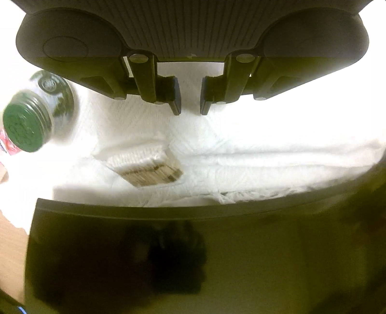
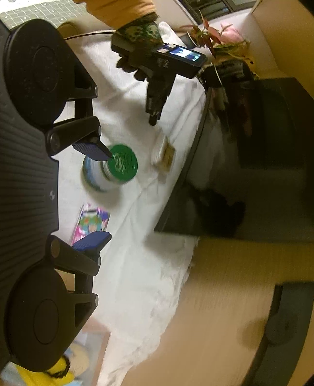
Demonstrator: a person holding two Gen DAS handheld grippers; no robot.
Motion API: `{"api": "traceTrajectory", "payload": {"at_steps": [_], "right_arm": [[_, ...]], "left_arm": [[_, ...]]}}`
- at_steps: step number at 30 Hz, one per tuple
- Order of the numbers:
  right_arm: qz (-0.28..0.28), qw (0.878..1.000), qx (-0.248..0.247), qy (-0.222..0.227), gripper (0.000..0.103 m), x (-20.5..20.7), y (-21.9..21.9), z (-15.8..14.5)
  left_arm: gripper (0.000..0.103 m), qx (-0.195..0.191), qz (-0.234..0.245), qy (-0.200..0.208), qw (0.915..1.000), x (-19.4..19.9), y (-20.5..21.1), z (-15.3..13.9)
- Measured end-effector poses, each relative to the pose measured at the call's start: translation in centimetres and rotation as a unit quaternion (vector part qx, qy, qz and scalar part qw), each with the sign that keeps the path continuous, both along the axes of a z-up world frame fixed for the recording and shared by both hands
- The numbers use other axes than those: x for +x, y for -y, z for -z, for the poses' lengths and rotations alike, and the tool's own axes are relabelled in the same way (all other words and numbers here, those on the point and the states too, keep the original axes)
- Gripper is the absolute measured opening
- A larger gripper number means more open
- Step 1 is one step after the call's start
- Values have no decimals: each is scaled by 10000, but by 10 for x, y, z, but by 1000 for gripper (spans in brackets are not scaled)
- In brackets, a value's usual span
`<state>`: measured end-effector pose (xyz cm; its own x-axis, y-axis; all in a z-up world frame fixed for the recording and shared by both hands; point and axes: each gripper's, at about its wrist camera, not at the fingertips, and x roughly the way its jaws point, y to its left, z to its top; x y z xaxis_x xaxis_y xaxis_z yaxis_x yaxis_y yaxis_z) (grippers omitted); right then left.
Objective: Organize soft objects
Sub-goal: 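Move both open tools back over the remaining items on the cloth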
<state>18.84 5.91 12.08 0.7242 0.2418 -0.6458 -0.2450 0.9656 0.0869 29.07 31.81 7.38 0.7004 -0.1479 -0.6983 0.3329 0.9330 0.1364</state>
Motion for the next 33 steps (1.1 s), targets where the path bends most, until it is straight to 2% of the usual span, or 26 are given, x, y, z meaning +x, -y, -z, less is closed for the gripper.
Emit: {"api": "traceTrajectory", "payload": {"at_steps": [2,3,6,7,8,9,10,12,14,16,21,25,27,28,30,32,33], "right_arm": [[-83,9999,53,-40,65,4,-7,2],[-123,9999,59,-55,65,6,-10,3],[-233,9996,55,-120,65,9,-19,7],[-264,9995,47,-146,65,10,-22,8],[-288,9995,30,-155,65,10,-24,9],[-305,9994,11,-150,65,10,-26,9],[-317,9994,-13,-134,65,9,-27,9],[-324,9994,-62,-74,65,5,-27,7],[-287,9995,-125,-28,65,5,-24,6],[-178,9997,-174,11,65,7,-20,5],[-181,9989,-403,165,65,27,-28,-6],[-592,9916,-1098,351,64,63,-72,-14],[-1042,9836,-1442,309,52,80,-94,-14],[-1307,9792,-1537,217,39,91,-102,-14],[-1622,9738,-1595,-69,33,112,-111,-14],[-1838,9689,-1631,-304,21,131,-116,-13],[-1911,9659,-1713,-335,20,137,-120,-13]], "left_arm": [[21,-85,-186,328,9993,1,-8,-11],[21,-287,-322,455,9980,3,-11,-20],[21,-1156,-576,366,9910,10,-8,-37],[21,-1330,-598,316,9888,15,-3,-40],[21,-1400,-592,283,9880,20,4,-43],[23,-1304,-606,252,9893,26,16,-44],[25,-1106,-691,227,9912,33,27,-42],[23,-843,-922,249,9919,45,40,-37],[24,-989,-1080,212,9890,53,40,-32],[24,-1296,-1246,150,9836,58,32,-29],[23,-1858,-1231,303,9744,22,8,-40],[23,-2066,-1257,496,9690,-30,-16,-45],[23,-2138,-1345,538,9661,-57,-32,-46],[22,-2175,-1408,531,9644,-69,-39,-46],[22,-2269,-1612,493,9592,-93,-56,-44],[22,-2325,-1870,476,9533,-113,-70,-39],[22,-2338,-2000,495,9502,-126,-75,-36]]}}
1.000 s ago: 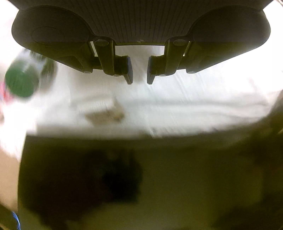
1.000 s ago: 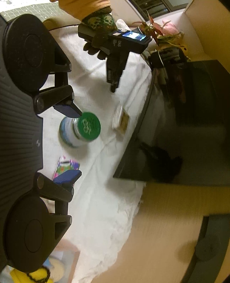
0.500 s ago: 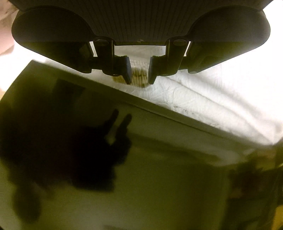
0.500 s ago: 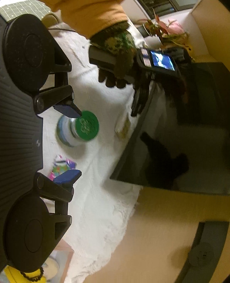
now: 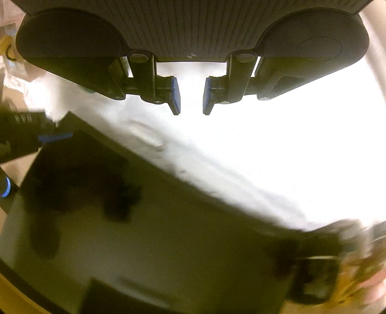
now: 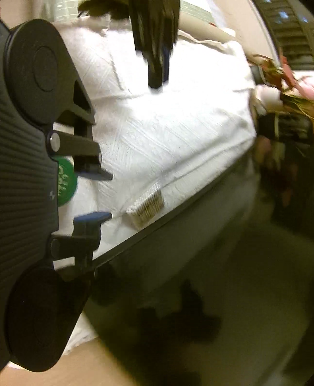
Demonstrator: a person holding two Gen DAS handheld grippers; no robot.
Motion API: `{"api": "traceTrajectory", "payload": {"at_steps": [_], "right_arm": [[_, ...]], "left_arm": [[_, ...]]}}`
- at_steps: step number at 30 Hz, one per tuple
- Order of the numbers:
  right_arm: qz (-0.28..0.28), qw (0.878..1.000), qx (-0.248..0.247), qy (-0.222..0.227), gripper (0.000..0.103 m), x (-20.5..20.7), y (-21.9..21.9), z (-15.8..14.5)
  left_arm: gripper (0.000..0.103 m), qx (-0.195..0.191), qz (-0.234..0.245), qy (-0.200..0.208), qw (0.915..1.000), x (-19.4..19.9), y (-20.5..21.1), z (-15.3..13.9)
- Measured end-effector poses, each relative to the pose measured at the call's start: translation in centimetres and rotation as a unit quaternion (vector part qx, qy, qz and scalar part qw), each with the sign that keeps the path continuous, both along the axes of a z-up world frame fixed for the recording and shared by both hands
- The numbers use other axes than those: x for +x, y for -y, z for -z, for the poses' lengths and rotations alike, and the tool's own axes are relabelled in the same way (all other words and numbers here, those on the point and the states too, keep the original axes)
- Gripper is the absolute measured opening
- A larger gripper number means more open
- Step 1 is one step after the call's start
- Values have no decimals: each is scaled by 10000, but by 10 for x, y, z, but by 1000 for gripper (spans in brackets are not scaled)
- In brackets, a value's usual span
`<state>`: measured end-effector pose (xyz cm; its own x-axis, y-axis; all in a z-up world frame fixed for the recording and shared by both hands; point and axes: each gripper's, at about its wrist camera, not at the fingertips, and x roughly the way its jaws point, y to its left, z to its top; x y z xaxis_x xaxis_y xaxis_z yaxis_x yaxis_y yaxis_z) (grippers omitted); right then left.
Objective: Organize soft objects
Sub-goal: 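Move both open tools back over the remaining items on the cloth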
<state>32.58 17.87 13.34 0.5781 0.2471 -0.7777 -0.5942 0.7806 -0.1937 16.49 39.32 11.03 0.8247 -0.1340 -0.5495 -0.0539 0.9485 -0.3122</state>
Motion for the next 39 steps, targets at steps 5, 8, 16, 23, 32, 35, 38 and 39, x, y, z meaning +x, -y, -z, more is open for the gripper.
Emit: {"api": "traceTrajectory", "payload": {"at_steps": [5,8,16,23,32,35,38,39], "right_arm": [[-717,9929,-876,359,20,3,-33,16],[-842,9907,-1045,219,20,13,-53,31],[-593,9779,-1891,666,20,48,-114,83],[-436,9614,-2416,1240,8,63,-132,106],[-407,9959,48,805,1,-6,-76,-38],[-447,9952,708,505,1,-31,-53,-66],[-399,9920,1195,61,1,-47,-34,-68],[-332,9902,1351,-140,1,-51,-30,-64]], "left_arm": [[22,-435,-474,-83,9979,-48,-24,16],[22,-574,-587,-174,9965,-54,-30,31],[22,-657,-785,-350,9941,-55,-42,47],[22,-510,-747,-481,9947,-64,-35,47],[22,-697,-669,-227,9951,-62,-22,27],[22,-766,-566,-164,9953,-59,-12,22],[22,-851,-390,-107,9956,-55,-3,20],[22,-838,-335,-88,9959,-53,1,20]]}}
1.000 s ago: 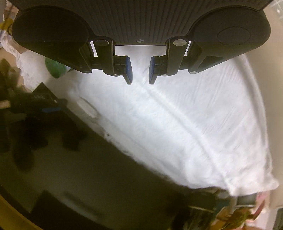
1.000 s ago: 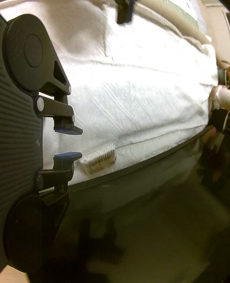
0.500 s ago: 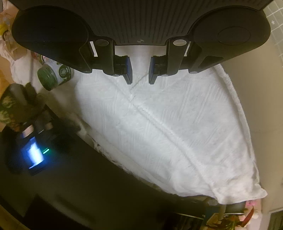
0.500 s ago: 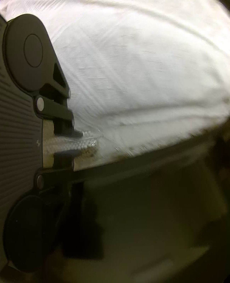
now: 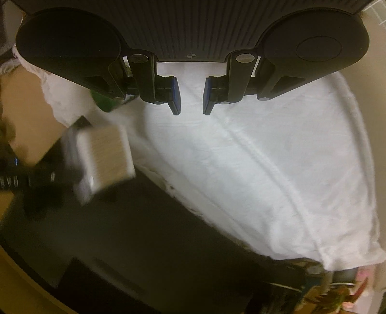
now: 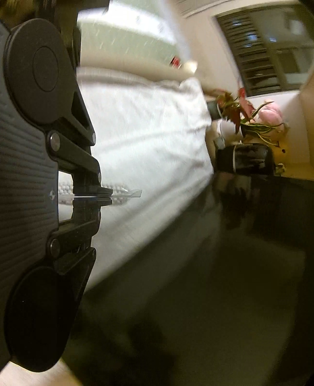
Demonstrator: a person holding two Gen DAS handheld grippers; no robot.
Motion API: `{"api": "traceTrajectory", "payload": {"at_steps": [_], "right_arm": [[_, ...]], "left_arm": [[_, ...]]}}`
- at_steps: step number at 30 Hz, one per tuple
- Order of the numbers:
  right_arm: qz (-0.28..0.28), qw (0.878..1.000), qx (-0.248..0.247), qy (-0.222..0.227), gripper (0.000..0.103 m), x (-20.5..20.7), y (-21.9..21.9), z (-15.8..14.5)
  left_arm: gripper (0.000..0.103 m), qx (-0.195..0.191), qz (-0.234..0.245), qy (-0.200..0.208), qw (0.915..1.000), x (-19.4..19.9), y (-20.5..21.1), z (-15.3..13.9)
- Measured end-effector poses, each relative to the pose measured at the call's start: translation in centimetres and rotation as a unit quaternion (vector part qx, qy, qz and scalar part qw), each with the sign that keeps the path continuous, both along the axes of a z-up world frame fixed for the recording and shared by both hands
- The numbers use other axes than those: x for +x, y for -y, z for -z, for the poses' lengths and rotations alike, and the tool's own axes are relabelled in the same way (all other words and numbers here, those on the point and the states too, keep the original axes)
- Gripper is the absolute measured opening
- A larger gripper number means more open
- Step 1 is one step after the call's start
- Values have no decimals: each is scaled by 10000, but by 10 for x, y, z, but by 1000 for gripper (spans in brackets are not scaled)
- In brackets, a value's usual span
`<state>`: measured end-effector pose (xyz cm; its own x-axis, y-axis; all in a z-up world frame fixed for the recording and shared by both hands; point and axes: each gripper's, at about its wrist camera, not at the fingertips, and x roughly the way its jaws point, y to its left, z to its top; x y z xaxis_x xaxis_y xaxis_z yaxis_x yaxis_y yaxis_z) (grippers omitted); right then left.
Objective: Organize soft objects
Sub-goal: 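Move both open tools back over the remaining items on the cloth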
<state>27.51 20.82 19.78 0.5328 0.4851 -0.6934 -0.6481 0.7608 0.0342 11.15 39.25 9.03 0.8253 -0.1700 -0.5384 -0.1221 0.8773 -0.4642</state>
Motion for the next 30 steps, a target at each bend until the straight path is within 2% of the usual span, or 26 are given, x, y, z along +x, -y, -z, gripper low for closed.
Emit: {"api": "traceTrajectory", "payload": {"at_steps": [2,5,8,12,15,19,21,23,26,30], "right_arm": [[92,9983,319,-472,1,-8,12,20],[113,9957,489,-782,1,-34,23,49],[262,9906,706,-1142,1,-48,45,77],[674,9810,984,-1533,1,-63,87,108],[1052,9800,842,-1462,2,-81,119,125],[1510,9775,817,-1225,8,-101,158,135],[1653,9770,792,-1086,22,-109,171,135],[1820,9767,716,-880,45,-116,176,138],[2046,9766,393,-530,50,-133,189,139],[2274,9728,8,-433,52,-155,209,145]], "left_arm": [[22,55,48,-5,10000,2,4,2],[22,87,249,-35,9996,4,13,6],[22,87,750,-48,9971,5,28,13],[22,30,1590,-142,9872,5,61,24],[22,162,2090,-250,9775,6,92,29],[22,234,2429,-436,9688,11,120,38],[22,261,2600,-523,9638,14,135,42],[22,288,2757,-569,9591,15,147,44],[22,320,2914,-586,9543,20,164,46],[22,475,3027,-491,9506,22,185,44]]}}
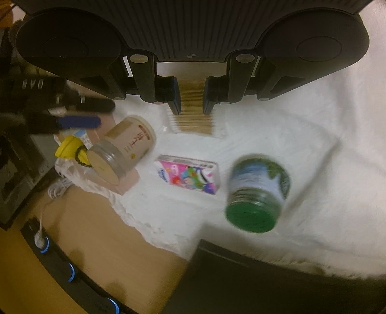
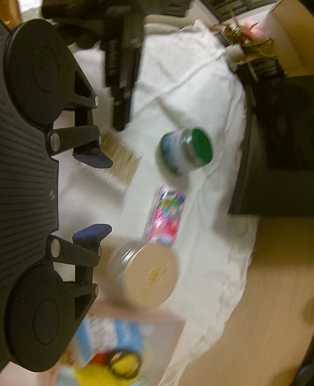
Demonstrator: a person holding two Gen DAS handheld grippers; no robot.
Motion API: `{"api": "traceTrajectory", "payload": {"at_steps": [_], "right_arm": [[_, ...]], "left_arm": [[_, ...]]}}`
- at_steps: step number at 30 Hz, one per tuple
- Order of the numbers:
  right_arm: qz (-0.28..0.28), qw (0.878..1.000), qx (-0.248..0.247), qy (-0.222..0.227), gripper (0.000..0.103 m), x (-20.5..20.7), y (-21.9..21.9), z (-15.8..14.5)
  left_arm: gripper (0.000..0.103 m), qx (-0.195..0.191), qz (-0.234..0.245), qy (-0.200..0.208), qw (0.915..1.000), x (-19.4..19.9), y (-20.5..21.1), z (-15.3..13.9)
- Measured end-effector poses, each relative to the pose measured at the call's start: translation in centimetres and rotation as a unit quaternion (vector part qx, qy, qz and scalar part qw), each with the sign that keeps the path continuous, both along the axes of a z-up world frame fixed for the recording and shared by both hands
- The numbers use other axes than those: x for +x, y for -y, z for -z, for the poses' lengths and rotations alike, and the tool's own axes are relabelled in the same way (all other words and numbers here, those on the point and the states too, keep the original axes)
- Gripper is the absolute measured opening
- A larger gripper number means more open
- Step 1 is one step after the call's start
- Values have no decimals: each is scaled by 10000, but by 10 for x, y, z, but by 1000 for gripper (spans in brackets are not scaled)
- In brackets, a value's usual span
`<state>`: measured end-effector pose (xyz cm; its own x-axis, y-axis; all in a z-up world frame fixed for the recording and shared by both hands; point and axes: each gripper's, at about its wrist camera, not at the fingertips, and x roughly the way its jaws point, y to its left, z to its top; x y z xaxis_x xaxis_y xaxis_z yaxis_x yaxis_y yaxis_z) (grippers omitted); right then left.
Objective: Organize soft objects
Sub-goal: 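Move both open tools back over the remaining items on the cloth, then lower the left tool onto the cotton-swab pack and close on it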
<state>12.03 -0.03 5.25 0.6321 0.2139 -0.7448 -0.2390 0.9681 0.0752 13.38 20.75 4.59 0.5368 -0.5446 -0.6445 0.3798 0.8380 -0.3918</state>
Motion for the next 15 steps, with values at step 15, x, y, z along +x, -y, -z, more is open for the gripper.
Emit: {"api": "traceTrajectory", "payload": {"at_steps": [15], "right_arm": [[1043,9935,-444,-57,56,-55,68,43]], "left_arm": [[22,825,611,223,9945,-19,75,16]]}}
